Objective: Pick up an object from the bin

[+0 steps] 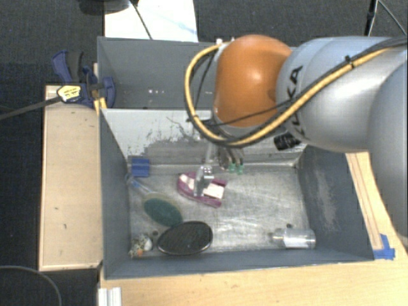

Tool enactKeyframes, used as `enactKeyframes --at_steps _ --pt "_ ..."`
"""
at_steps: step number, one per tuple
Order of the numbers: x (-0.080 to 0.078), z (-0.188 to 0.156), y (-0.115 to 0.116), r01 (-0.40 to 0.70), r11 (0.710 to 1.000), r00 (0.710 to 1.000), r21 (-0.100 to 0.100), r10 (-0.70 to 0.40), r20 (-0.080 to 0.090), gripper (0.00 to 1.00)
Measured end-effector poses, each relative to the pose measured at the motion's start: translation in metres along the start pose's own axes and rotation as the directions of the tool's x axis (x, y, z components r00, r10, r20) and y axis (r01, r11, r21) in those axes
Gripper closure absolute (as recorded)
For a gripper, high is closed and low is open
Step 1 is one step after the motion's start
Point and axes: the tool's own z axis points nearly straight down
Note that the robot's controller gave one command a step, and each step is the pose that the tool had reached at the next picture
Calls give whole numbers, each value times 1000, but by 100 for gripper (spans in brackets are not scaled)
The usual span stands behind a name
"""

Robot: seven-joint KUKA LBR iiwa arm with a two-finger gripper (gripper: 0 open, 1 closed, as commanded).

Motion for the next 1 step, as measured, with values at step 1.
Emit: enactKeyframes --at_steps 1 --pt "-1 99 -32 9 1000 1000 3 -9 -8 0"
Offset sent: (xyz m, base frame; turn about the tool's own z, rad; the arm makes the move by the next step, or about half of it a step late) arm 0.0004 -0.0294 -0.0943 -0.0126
